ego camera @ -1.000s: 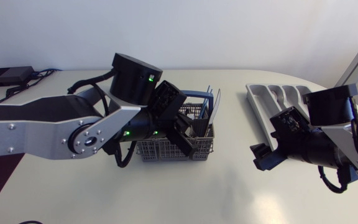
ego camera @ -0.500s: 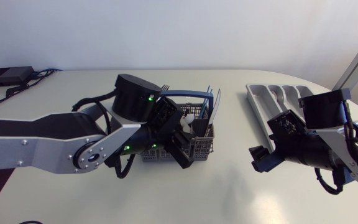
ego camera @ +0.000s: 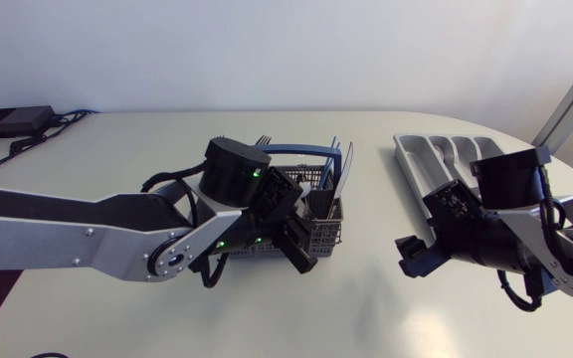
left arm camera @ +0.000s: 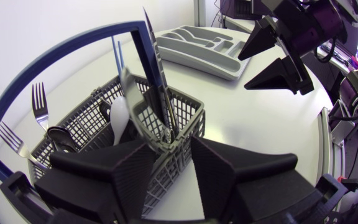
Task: Sort the cutlery from the basket into the organizer compartments.
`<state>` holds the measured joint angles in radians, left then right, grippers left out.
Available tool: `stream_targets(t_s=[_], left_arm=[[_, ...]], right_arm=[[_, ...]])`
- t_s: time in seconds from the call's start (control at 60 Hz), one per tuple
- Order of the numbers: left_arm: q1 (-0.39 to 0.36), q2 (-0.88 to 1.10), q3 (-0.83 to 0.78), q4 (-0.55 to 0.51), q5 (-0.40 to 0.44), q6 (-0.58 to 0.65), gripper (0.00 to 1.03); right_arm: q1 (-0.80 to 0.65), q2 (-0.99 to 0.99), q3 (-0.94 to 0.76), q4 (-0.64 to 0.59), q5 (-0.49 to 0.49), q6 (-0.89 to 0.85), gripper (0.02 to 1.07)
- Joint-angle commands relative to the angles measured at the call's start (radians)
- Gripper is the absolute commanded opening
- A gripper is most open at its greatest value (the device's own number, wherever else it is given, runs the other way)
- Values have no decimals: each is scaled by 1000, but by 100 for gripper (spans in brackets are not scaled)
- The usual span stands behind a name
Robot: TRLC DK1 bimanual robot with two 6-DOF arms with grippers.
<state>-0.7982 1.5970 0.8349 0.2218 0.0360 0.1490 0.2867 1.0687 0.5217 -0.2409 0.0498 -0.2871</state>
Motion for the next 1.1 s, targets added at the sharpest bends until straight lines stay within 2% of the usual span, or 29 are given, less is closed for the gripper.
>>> stream_targets(t_s=[0.0, 0.333, 0.467, 0.817, 1.083], left_arm=[[-3, 23, 12, 31, -1, -31, 36], [-6, 55, 27, 85, -1, -37, 20], [-3, 63, 32, 97, -1, -51, 4], [2, 31, 56, 63, -1, -57, 3], [17, -97, 76, -27, 5, -54, 3]], right_arm=[[6, 20, -26, 18, 4, 25, 92], [6, 34, -31, 31, 4, 23, 92], [6, 36, -34, 32, 4, 22, 92], [16, -7, -40, 28, -5, 8, 92], [149, -104, -54, 54, -30, -21, 92]])
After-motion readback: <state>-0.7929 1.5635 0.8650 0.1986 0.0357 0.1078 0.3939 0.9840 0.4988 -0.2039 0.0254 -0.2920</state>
